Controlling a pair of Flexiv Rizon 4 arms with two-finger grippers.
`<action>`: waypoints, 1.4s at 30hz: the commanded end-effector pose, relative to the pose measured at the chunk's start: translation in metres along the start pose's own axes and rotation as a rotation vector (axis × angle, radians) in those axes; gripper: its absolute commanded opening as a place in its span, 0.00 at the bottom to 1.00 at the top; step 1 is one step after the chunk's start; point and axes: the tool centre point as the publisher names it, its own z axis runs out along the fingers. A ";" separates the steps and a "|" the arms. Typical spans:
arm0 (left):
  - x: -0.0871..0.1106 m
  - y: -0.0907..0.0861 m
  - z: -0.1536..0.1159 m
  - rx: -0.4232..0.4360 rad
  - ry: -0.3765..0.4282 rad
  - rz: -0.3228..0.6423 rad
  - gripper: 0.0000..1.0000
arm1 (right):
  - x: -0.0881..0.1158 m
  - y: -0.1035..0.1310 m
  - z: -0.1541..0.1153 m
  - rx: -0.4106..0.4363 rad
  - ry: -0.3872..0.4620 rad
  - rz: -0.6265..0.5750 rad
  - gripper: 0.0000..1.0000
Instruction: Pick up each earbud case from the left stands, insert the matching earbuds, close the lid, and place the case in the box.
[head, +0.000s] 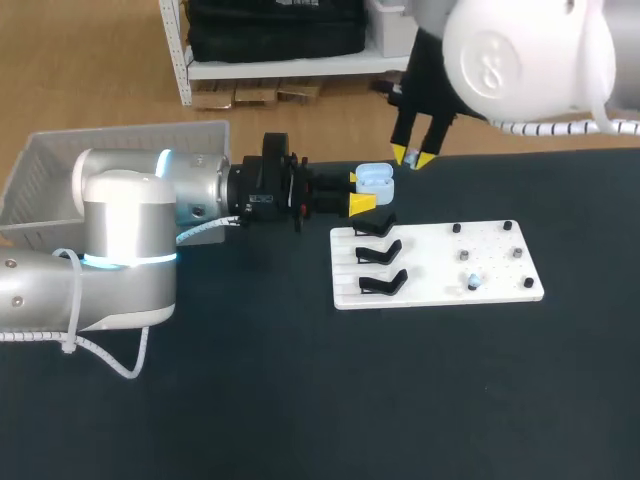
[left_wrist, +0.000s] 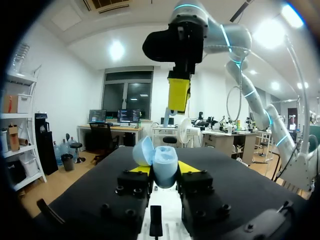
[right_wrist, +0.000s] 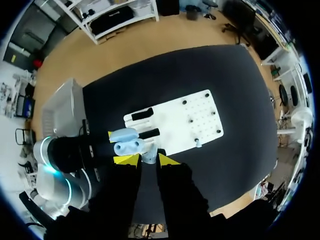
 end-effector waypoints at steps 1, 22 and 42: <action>0.001 -0.002 0.001 -0.008 -0.003 0.004 0.00 | -0.001 0.010 0.002 0.020 0.018 0.021 0.00; 0.008 -0.003 0.002 -0.017 0.024 0.041 0.00 | 0.004 0.019 0.006 0.063 0.082 0.114 0.00; 0.010 -0.002 -0.003 -0.035 0.013 0.067 0.00 | 0.007 0.029 0.018 0.055 0.113 0.124 0.00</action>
